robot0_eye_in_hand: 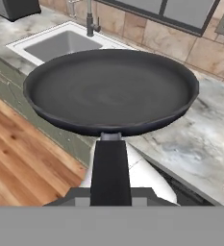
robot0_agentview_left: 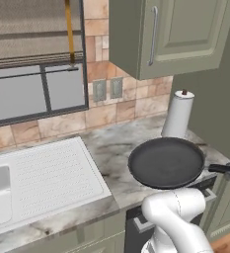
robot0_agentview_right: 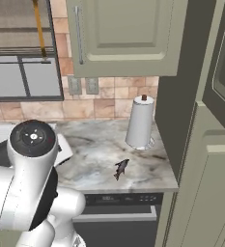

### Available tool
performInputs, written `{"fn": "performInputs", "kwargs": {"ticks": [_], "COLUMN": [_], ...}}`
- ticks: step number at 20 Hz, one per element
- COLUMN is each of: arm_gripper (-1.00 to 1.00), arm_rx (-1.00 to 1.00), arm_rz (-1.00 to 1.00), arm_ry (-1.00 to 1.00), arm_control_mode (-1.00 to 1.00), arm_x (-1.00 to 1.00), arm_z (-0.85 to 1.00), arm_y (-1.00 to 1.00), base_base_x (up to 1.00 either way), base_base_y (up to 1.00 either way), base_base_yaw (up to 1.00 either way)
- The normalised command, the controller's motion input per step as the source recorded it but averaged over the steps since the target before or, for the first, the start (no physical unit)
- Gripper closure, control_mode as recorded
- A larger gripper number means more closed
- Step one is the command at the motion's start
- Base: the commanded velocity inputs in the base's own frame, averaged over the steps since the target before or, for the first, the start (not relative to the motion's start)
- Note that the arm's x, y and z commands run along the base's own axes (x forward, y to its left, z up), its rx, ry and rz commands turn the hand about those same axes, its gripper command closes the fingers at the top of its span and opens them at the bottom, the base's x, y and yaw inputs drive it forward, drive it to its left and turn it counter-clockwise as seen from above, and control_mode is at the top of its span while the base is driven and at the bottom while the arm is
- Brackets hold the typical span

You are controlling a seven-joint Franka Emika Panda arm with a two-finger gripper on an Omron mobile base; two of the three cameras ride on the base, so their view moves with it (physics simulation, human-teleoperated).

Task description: Retrieve the pan from the cabinet, then place the raw meat into the pan to avoid contamination.

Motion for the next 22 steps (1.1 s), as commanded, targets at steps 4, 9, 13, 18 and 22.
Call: {"fn": "performInputs", "kwargs": {"ticks": [4, 9, 13, 18, 22], "arm_gripper": [1.0, 1.0, 1.0, 1.0, 1.0], "arm_rx": [0.0, 0.0, -0.01, -0.03, -0.03], "arm_rz": [0.0, -0.02, -0.03, -0.04, -0.07], "arm_ry": [0.02, 0.0, 0.0, -0.01, -0.01], "arm_control_mode": [-1.0, -1.0, -1.0, -1.0, -1.0], "arm_x": [0.36, 0.38, 0.29, 0.28, 0.24], "arm_z": [-0.08, -0.11, -0.15, -0.13, -0.24], "arm_y": [-0.21, -0.13, 0.0, 0.0, -0.01], "base_base_x": [0.0, 0.0, 0.0, 0.0, 0.0], "base_base_y": [0.0, 0.0, 0.0, 0.0, 0.0], "base_base_yaw": [0.0, 0.0, 0.0, 0.0, 0.0]}}
